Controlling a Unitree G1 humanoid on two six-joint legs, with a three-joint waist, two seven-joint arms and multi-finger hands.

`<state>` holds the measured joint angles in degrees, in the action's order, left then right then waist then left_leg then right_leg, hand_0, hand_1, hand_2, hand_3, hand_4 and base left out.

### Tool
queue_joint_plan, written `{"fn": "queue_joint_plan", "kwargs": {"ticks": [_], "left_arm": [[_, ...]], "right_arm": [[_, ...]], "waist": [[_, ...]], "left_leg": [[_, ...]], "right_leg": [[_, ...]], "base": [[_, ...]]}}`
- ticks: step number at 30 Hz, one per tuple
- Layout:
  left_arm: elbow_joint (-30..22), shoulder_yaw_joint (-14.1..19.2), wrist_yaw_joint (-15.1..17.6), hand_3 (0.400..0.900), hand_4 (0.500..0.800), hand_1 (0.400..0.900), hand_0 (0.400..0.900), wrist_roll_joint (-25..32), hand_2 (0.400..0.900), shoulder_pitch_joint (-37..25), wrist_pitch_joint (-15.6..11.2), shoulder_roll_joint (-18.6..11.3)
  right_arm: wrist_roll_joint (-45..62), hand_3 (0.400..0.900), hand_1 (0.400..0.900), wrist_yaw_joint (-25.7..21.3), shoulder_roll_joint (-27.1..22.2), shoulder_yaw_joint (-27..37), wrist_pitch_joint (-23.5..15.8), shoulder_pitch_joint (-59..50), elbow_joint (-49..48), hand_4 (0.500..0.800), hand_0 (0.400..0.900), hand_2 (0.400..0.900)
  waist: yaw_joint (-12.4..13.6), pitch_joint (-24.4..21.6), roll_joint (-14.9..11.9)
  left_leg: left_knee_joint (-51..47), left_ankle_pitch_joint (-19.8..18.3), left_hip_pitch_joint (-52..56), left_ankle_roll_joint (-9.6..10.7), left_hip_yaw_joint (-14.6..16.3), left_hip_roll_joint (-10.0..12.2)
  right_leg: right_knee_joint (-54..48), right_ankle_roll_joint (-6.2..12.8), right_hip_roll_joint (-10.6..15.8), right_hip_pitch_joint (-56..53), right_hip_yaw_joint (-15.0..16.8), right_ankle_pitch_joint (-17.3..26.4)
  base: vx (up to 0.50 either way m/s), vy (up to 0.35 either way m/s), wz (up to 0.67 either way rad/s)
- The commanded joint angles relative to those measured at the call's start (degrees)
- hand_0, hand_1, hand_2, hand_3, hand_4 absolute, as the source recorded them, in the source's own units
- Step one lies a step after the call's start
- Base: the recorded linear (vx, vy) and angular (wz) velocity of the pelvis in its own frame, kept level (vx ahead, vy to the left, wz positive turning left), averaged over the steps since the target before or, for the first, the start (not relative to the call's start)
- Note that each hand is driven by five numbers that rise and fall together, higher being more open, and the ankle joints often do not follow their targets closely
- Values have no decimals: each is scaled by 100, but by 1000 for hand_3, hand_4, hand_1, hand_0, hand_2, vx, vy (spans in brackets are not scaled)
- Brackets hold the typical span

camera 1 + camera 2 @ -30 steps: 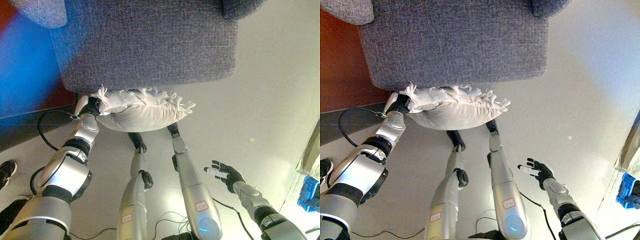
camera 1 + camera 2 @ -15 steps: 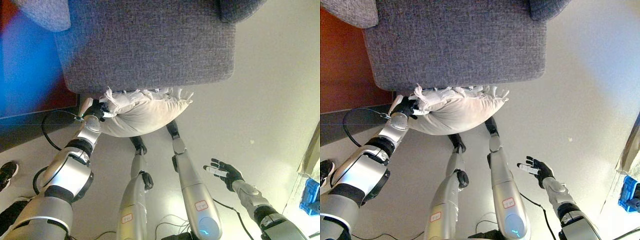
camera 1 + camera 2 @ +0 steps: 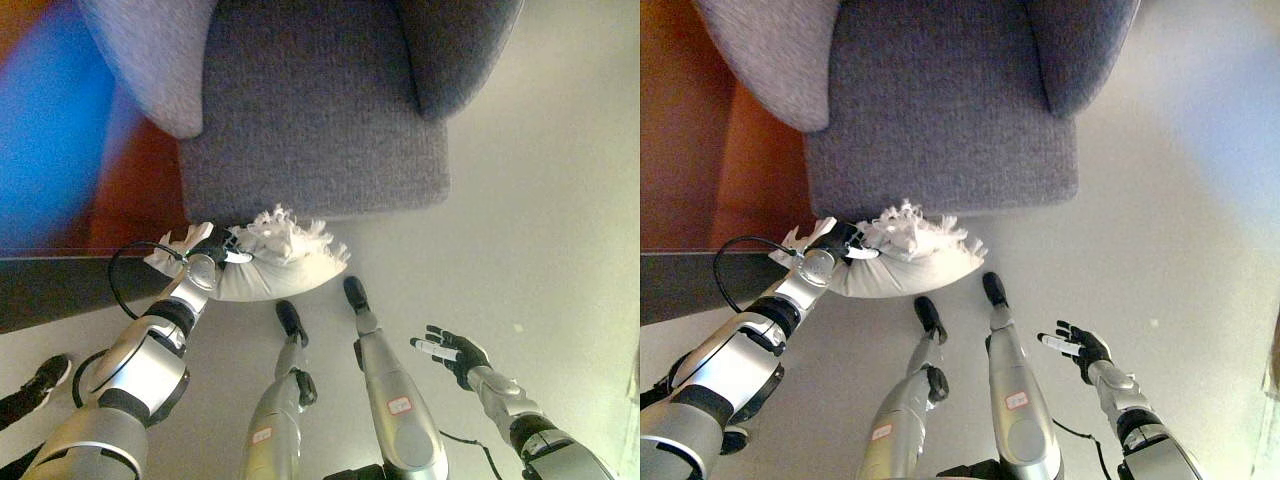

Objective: Pick up the pillow and put it on the sofa.

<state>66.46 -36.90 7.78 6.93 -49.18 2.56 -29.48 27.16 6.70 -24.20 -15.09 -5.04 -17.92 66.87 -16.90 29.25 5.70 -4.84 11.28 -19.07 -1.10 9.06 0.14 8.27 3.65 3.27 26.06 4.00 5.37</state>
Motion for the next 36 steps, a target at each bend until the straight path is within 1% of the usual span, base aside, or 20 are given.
{"fn": "queue_joint_plan", "kwargs": {"ticks": [1, 2, 4, 6, 7, 8, 11, 14, 19, 22, 25, 27, 30, 32, 36], "left_arm": [[-397, 292, -79, 400, 500, 400, 400, -351, 400, -212, -481, -564], [-473, 287, -134, 400, 500, 400, 400, -438, 400, -136, -511, -617], [-633, 295, -231, 400, 500, 400, 400, -544, 400, -20, -487, -687], [-861, 316, -388, 400, 500, 400, 400, -686, 400, 105, -461, -805], [-912, 325, -413, 400, 500, 400, 400, -703, 400, 127, -455, -832], [-1038, 363, -519, 400, 500, 400, 400, -764, 400, 174, -422, -908], [-1293, 393, -724, 400, 500, 400, 400, -934, 400, 279, -330, -1056], [-1532, 412, -962, 400, 500, 400, 400, -1049, 400, 320, -214, -1229], [-1738, 429, -1407, 400, 500, 400, 400, -1276, 400, 173, -163, -1567], [-1777, 398, -1705, 400, 500, 400, 400, -1387, 400, -38, -190, -1825], [-1864, 268, -1974, 400, 500, 400, 400, -1515, 400, -288, -193, -2045], [-1944, 161, -2058, 400, 500, 400, 400, -1472, 400, -490, -173, -2188], [-1976, 50, -2212, 400, 500, 400, 400, -1465, 400, -804, -83, -2311], [-1887, -59, -2306, 400, 500, 400, 400, -1493, 400, -1073, -93, -2369], [-1653, -403, -2457, 400, 500, 400, 400, -1540, 400, -1741, -114, -2451]], "right_arm": [[-134, 900, 900, 7, -251, 281, 67, 612, 228, 800, 900, 900], [-142, 900, 900, 5, -247, 328, 72, 663, 267, 800, 900, 900], [-163, 900, 900, -17, -231, 401, 110, 756, 298, 800, 900, 900], [-229, 900, 900, -60, -216, 560, 181, 909, 370, 800, 900, 900], [-237, 900, 900, -59, -219, 589, 181, 947, 389, 800, 900, 900], [-267, 900, 900, -54, -233, 679, 203, 1046, 441, 800, 900, 900], [-316, 900, 900, -32, -248, 842, 214, 1247, 509, 800, 900, 900], [-362, 900, 900, -39, -244, 991, 252, 1459, 581, 800, 900, 900], [-385, 900, 900, -45, -211, 1204, 280, 1810, 766, 800, 900, 900], [-382, 900, 900, -31, -193, 1314, 297, 1950, 858, 800, 900, 900], [-358, 900, 900, -27, -159, 1387, 256, 2043, 977, 800, 900, 900], [-315, 900, 900, -6, -155, 1416, 265, 2085, 1027, 800, 900, 900], [-280, 900, 900, -16, -107, 1435, 276, 2156, 1064, 800, 900, 900], [-226, 900, 900, -16, -71, 1435, 266, 2194, 1101, 800, 900, 900], [-107, 900, 900, -71, -34, 1427, 328, 2230, 1150, 800, 900, 900]], "waist": [[131, -468, 84], [147, -572, 124], [163, -736, 177], [185, -1051, 266], [183, -1097, 282], [191, -1253, 326], [192, -1495, 390], [182, -1771, 470], [173, -2177, 521], [143, -2329, 520], [112, -2447, 534], [102, -2513, 531], [79, -2600, 517], [54, -2644, 506], [-20, -2733, 504]], "left_leg": [[247, -456, 586, 484, 133, -179], [174, -455, 707, 486, 113, -193], [87, -456, 889, 487, 88, -219], [-6, -499, 1152, 479, 66, -267], [-14, -515, 1209, 477, 60, -273], [-16, -554, 1328, 468, 52, -287], [-16, -627, 1536, 449, 63, -295], [-16, -719, 1775, 418, 56, -304], [-16, -850, 2140, 385, 34, -321], [-16, -913, 2307, 372, 52, -306], [-16, -970, 2445, 357, 59, -301], [-16, -1000, 2520, 342, 51, -302], [-16, -1042, 2607, 327, 54, -297], [-16, -1066, 2650, 318, 59, -294], [-16, -1104, 2708, 305, 100, -287]], "right_leg": [[-521, 182, -67, -518, -63, 220], [-566, 184, -64, -644, -72, 193], [-649, 193, -48, -851, -93, 175], [-813, 220, -14, -1194, -137, 165], [-848, 222, -11, -1265, -151, 165], [-892, 219, -16, -1405, -169, 152], [-941, 201, -24, -1649, -204, 103], [-946, 177, -48, -1903, -209, 13], [-1056, 188, -68, -2315, -212, -26], [-1112, 208, -84, -2494, -191, -26], [-1130, 225, -111, -2629, -164, -37], [-1149, 238, -130, -2703, -140, -35], [-1178, 264, -141, -2790, -108, -25], [-1193, 289, -154, -2829, -81, -10], [-1199, 331, -178, -2852, -23, 20]], "base": [[113, -42, 11], [120, -40, 12], [132, -34, 12], [189, -33, 12], [201, -27, 8], [179, -30, 6], [183, -38, 4], [220, -38, 2], [209, -54, 0], [141, -67, -4], [111, -52, -2], [101, -60, -2], [88, -68, -4], [69, -74, -7], [56, -65, -11]]}}
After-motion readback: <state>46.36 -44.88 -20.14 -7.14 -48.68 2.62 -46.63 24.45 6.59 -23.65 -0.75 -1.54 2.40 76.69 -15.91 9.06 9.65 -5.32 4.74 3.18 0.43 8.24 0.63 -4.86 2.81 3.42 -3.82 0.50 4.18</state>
